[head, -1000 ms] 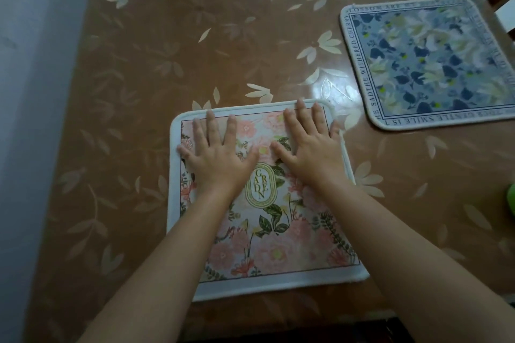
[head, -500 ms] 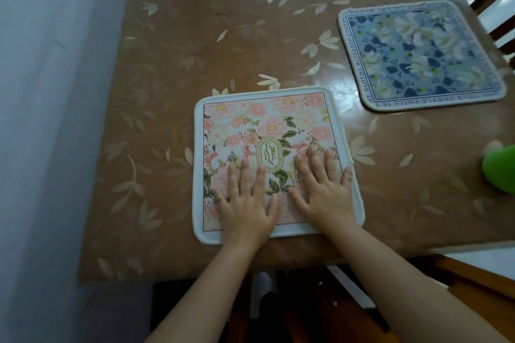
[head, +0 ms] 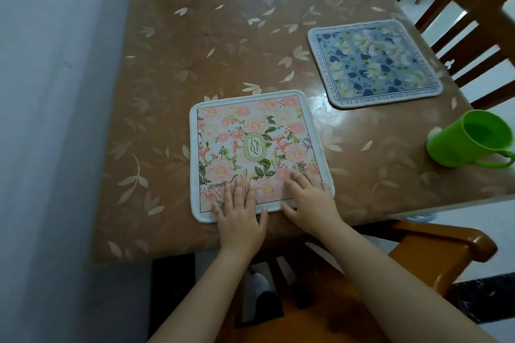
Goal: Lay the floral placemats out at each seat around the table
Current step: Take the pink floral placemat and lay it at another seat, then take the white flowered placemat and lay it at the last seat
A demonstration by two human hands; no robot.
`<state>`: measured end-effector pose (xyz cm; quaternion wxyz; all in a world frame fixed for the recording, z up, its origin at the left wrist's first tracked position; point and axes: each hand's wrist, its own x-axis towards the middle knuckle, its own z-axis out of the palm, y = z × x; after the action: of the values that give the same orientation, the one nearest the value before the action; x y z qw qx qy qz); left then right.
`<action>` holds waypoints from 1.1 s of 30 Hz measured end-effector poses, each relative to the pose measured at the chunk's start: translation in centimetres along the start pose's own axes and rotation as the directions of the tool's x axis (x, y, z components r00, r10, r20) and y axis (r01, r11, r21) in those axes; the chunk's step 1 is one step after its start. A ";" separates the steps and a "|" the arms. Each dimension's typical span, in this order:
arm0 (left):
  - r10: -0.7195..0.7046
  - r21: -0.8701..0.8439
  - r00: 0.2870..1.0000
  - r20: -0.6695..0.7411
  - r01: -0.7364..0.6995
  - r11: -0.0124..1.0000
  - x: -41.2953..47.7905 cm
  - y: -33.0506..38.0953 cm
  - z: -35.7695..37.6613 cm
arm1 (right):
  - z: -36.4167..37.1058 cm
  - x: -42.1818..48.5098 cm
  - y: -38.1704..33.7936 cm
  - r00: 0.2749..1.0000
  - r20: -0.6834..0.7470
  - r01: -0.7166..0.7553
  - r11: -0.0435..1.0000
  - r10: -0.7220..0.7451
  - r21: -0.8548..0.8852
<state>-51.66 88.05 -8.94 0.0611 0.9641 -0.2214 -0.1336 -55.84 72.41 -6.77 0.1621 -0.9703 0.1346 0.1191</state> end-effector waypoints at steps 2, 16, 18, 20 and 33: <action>0.016 -0.018 0.999 -0.041 -0.016 1.000 -0.2 0.7 -1.5 | -1.6 -0.7 0.1 0.999 -0.001 0.033 0.999 -0.033 -0.044; 0.314 0.020 0.910 -0.272 -0.321 0.947 -4.6 16.5 -7.6 | -10.5 -11.8 9.9 0.945 -0.321 -0.071 0.997 0.067 0.000; 0.340 0.019 0.898 -0.280 -0.349 0.937 -5.3 19.5 -7.6 | -11.6 -13.4 11.9 0.919 -0.382 -0.083 0.995 0.095 0.047; 0.353 -0.002 0.887 -0.298 -0.370 0.929 -5.7 22.5 -7.7 | -12.8 -14.9 14.0 0.901 -0.419 -0.092 0.993 0.116 0.075; 0.455 0.030 0.800 -0.392 -0.483 0.875 -4.7 38.4 -7.3 | -17.8 -19.2 27.9 0.804 -0.541 -0.165 0.966 0.248 0.197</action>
<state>-69.40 56.16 5.89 0.1691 0.8833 -0.4314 0.0707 -78.80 45.09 6.94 0.1689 -0.9279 0.2892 -0.1638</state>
